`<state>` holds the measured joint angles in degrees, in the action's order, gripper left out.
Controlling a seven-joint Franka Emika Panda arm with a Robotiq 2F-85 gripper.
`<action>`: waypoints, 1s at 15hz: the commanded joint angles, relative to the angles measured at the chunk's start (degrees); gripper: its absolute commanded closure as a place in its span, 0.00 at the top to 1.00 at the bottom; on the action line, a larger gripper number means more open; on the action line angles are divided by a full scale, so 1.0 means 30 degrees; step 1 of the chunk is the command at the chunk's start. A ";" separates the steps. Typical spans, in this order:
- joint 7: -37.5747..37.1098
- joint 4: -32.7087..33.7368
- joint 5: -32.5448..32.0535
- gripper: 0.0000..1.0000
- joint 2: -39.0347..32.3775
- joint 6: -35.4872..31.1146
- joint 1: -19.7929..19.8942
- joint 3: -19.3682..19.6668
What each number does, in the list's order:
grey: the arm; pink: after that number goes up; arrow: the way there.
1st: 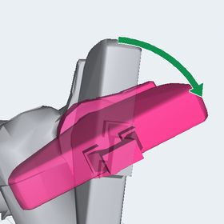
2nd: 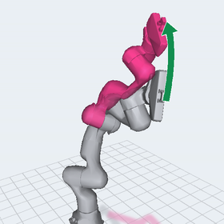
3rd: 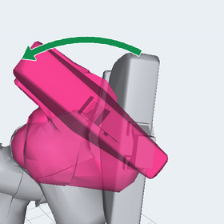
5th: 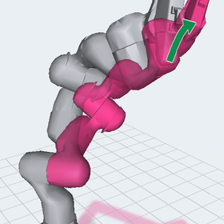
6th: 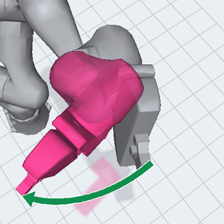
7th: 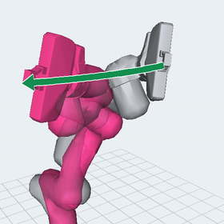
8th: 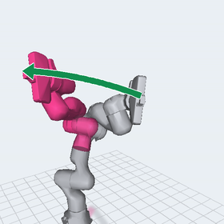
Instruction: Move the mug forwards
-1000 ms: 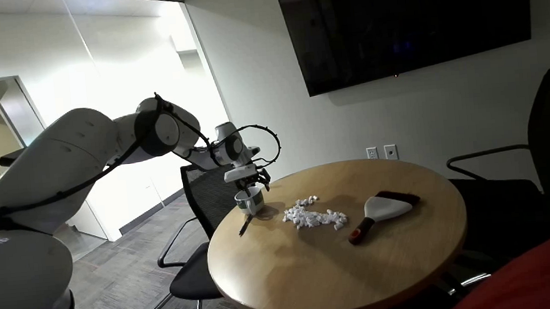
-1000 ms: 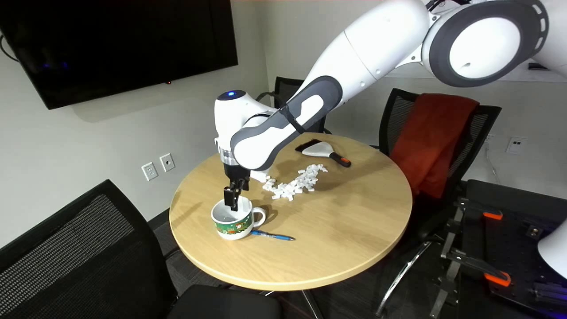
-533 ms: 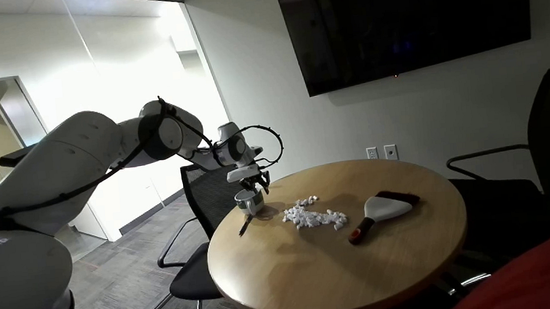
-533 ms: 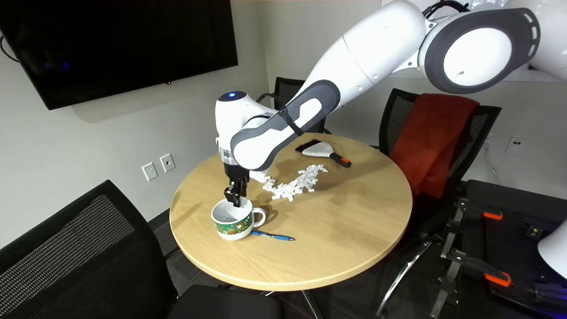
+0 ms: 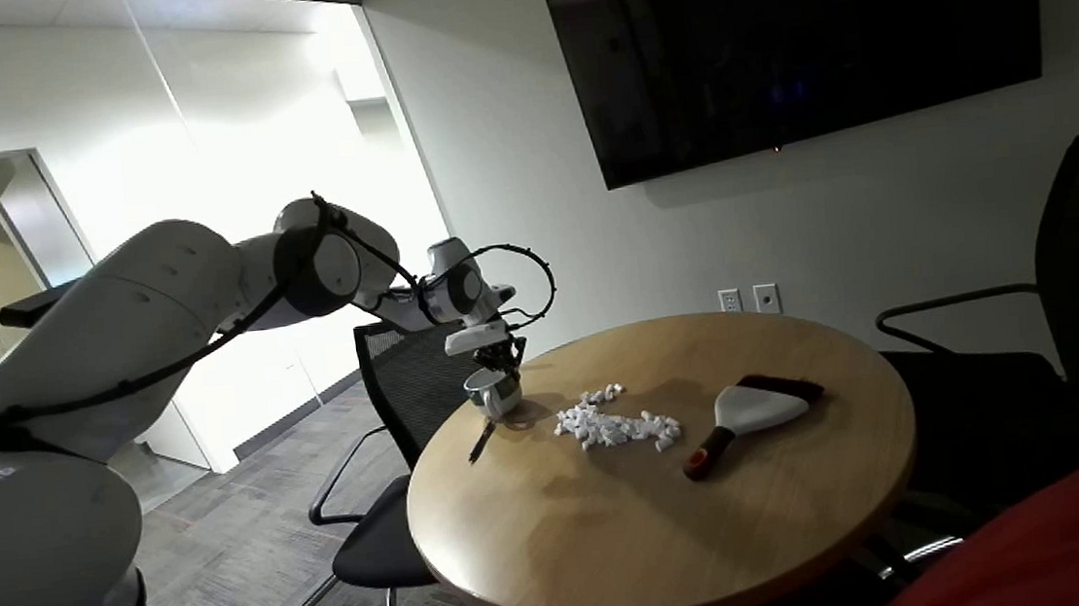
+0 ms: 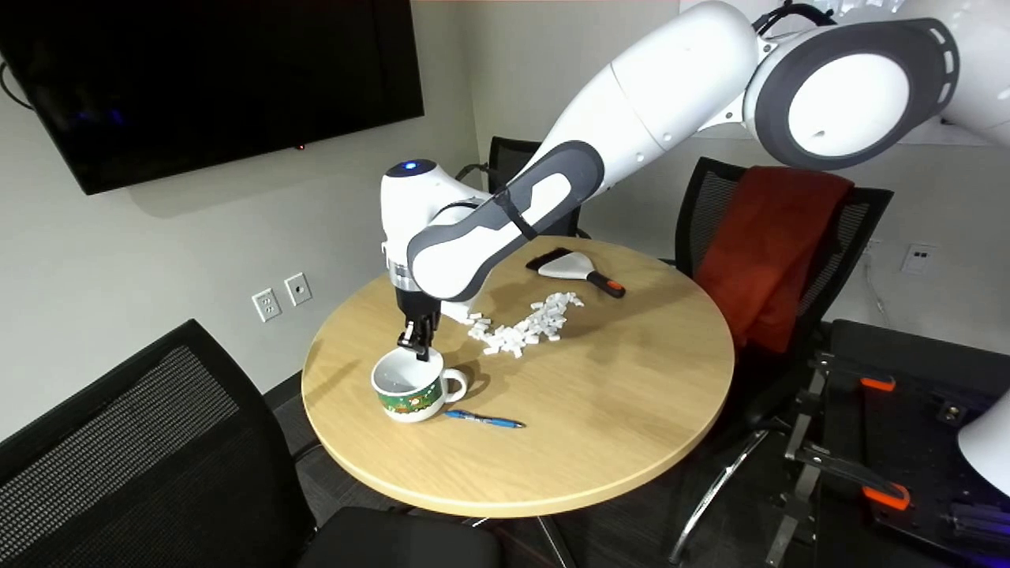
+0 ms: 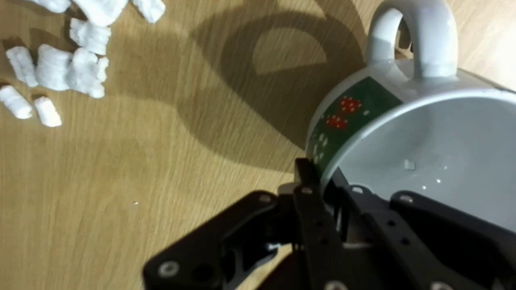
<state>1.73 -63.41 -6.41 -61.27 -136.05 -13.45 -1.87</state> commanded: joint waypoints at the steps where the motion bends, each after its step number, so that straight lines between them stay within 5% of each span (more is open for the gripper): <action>1: -0.0062 0.0700 0.0050 0.03 -0.0167 0.0961 0.0013 -0.0166; 11: 0.0147 -0.2156 0.0145 0.03 0.2912 0.1972 0.0386 -0.0354; 15: 0.0465 -0.5095 0.0045 0.03 0.4891 0.1576 0.0775 -0.0387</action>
<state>1.91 -68.58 -6.42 -54.81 -131.60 -12.60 -2.16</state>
